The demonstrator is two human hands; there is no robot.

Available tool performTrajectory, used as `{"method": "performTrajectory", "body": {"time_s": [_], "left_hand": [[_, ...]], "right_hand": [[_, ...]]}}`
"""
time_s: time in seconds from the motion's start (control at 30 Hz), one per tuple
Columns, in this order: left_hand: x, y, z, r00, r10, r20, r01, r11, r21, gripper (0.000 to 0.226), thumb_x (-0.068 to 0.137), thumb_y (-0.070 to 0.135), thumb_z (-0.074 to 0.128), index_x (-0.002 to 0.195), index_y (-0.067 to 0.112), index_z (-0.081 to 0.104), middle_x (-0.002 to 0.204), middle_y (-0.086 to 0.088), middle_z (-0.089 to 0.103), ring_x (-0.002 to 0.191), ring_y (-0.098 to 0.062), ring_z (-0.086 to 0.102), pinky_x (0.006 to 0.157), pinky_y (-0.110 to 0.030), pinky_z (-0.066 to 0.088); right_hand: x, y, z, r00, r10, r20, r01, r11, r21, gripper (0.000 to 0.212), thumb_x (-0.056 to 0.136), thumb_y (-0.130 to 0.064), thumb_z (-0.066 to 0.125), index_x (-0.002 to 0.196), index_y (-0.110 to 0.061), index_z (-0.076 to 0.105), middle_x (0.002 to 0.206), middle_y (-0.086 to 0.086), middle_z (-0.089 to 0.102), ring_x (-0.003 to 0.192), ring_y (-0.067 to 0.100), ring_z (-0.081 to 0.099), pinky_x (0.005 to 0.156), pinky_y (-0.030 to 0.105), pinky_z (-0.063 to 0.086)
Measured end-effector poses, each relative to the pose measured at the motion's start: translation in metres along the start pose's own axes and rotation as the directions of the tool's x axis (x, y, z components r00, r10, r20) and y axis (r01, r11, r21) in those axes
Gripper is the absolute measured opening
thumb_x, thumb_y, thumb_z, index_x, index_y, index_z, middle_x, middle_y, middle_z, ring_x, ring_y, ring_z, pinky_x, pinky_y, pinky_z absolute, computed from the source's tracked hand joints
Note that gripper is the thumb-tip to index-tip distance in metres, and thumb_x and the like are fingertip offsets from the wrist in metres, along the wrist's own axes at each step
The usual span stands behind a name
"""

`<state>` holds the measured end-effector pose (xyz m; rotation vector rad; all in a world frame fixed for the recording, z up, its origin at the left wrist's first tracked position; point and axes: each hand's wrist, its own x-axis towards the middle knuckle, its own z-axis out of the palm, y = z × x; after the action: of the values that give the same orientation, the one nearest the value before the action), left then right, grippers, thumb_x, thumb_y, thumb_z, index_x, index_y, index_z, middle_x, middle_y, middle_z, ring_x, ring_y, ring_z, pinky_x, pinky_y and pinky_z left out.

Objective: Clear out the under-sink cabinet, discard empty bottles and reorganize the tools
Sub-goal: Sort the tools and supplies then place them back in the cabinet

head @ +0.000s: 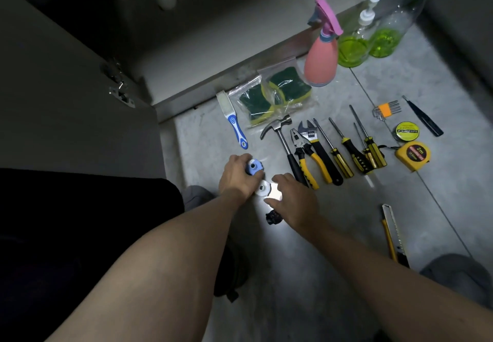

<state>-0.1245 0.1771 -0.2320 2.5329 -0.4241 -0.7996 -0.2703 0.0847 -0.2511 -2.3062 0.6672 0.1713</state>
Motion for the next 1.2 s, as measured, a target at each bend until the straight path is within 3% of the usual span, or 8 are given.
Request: {"method": "performTrajectory", "body": {"time_s": [0.1,0.2,0.3,0.4,0.53,0.93,1.2], "left_hand": [[-0.012,-0.002,0.007,0.992,0.122,-0.014,-0.121,0.991,0.053,0.079,0.073,0.058,0.075,0.141,0.033,0.043,0.139,0.010,0.034,0.127,-0.012,0.036,0.098,-0.032,0.039],[-0.019,-0.004,0.015,0.954,0.279,0.107,-0.299,0.902,0.312,0.086,0.074,0.055,0.076,0.147,0.033,0.037,0.155,0.005,0.021,0.139,-0.021,0.021,0.108,-0.040,0.037],[-0.019,-0.007,0.019,0.946,0.290,0.148,-0.325,0.857,0.400,0.067,0.077,0.044,0.076,0.137,0.027,0.052,0.157,0.001,0.020,0.141,-0.024,0.018,0.107,-0.046,0.042],[-0.019,-0.009,0.019,0.944,0.297,0.143,-0.330,0.855,0.401,0.056,0.078,0.040,0.076,0.130,0.024,0.060,0.154,0.001,0.025,0.139,-0.023,0.020,0.105,-0.043,0.043],[-0.025,-0.021,0.015,0.940,0.313,0.137,-0.342,0.855,0.391,0.046,0.081,0.034,0.075,0.125,0.024,0.064,0.150,0.000,0.031,0.136,-0.025,0.027,0.098,-0.041,0.045],[-0.037,-0.028,0.006,0.949,0.280,0.147,-0.316,0.850,0.421,0.034,0.083,0.022,0.070,0.117,0.020,0.066,0.149,0.002,0.033,0.134,-0.023,0.031,0.094,-0.038,0.046],[-0.038,-0.024,0.001,0.950,0.274,0.149,-0.311,0.871,0.380,0.037,0.079,0.030,0.072,0.114,0.020,0.068,0.144,0.002,0.037,0.135,-0.021,0.032,0.097,-0.036,0.044]], "right_hand": [[-0.022,0.020,-0.011,0.982,-0.149,0.114,0.157,0.986,-0.063,0.051,0.086,-0.045,0.068,0.130,-0.023,0.056,0.122,-0.005,0.054,0.107,0.015,0.056,0.071,0.027,0.040],[-0.042,0.031,-0.013,0.945,-0.227,0.235,0.274,0.943,-0.191,0.037,0.090,-0.035,0.065,0.124,-0.021,0.057,0.120,-0.003,0.049,0.106,0.017,0.052,0.069,0.026,0.042],[-0.055,0.033,-0.013,0.968,-0.149,0.202,0.196,0.951,-0.239,0.020,0.096,-0.022,0.058,0.115,-0.017,0.061,0.118,0.000,0.052,0.101,0.019,0.055,0.070,0.026,0.039],[-0.064,0.032,-0.017,0.990,-0.044,0.132,0.061,0.989,-0.133,0.011,0.097,-0.028,0.058,0.102,-0.019,0.061,0.106,-0.002,0.057,0.089,0.018,0.058,0.067,0.025,0.035],[-0.074,0.031,-0.021,0.986,0.096,0.137,-0.089,0.994,-0.058,0.018,0.095,-0.037,0.058,0.087,-0.021,0.053,0.092,-0.003,0.057,0.080,0.019,0.057,0.066,0.035,0.045],[-0.071,0.031,-0.026,0.974,0.190,0.126,-0.193,0.981,0.014,0.022,0.094,-0.035,0.057,0.078,-0.024,0.048,0.078,-0.006,0.049,0.069,0.016,0.051,0.058,0.031,0.034],[-0.060,0.031,-0.033,0.977,0.206,0.058,-0.210,0.975,0.074,0.020,0.093,-0.039,0.059,0.079,-0.026,0.053,0.077,-0.005,0.055,0.067,0.011,0.054,0.060,0.030,0.042]]}}
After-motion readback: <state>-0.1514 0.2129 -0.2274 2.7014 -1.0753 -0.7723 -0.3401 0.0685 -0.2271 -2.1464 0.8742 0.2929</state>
